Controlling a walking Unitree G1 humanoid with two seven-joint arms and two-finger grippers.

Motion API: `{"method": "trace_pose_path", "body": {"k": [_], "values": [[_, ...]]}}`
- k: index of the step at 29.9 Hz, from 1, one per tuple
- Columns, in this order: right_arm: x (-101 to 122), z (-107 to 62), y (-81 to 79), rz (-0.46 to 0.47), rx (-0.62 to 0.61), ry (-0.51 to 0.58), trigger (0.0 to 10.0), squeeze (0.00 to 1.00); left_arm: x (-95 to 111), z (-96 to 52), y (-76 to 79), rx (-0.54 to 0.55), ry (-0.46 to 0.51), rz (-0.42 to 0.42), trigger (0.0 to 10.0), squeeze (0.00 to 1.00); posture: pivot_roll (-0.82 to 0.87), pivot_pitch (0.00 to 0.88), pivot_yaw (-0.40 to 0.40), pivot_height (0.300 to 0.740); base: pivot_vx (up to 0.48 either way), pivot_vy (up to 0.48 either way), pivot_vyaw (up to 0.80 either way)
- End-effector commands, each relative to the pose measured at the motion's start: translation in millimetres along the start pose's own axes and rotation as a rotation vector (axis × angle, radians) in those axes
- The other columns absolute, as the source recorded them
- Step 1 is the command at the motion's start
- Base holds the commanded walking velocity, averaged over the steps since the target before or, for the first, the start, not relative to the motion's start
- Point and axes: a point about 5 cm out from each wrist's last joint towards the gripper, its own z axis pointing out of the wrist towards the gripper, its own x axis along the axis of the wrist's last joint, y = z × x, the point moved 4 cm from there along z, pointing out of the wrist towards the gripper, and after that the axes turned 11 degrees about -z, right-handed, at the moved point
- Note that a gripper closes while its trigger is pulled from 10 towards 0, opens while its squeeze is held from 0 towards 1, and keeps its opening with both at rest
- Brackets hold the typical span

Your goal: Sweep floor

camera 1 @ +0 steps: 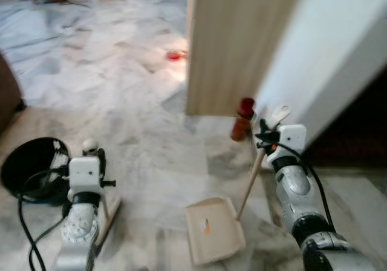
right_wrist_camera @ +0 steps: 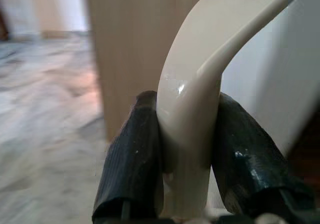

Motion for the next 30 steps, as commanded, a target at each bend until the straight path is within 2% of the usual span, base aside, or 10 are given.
{"method": "trace_pose_path", "body": {"k": [1, 17, 21, 30], "values": [[8.8, 4.1, -1.3, -0.004, 0.004, 0.031, 10.0, 0.00, 10.0, 1.9, -1.6, -0.006, 0.041, 0.020, 10.0, 0.00, 0.14, 0.124, -0.035, 0.740, 0.000, 0.000, -0.80], [9.1, 4.7, -1.2, -0.009, 0.004, 0.029, 10.0, 0.00, 11.6, 3.5, -2.2, -0.004, 0.047, 0.038, 10.0, 0.00, 0.14, 0.119, -0.035, 0.740, 0.000, 0.000, -0.80], [8.9, 4.6, -0.5, -0.010, 0.004, 0.029, 10.0, 0.00, 11.2, 4.3, -1.0, -0.007, 0.048, 0.029, 10.0, 0.00, 0.13, 0.109, -0.036, 0.740, 0.000, -0.437, -0.80], [9.7, 5.1, -1.5, -0.011, 0.006, 0.032, 10.0, 0.00, 11.6, 4.8, -1.1, -0.011, 0.052, 0.027, 10.0, 0.00, 0.13, 0.087, -0.036, 0.740, 0.000, 0.000, -0.80]]}}
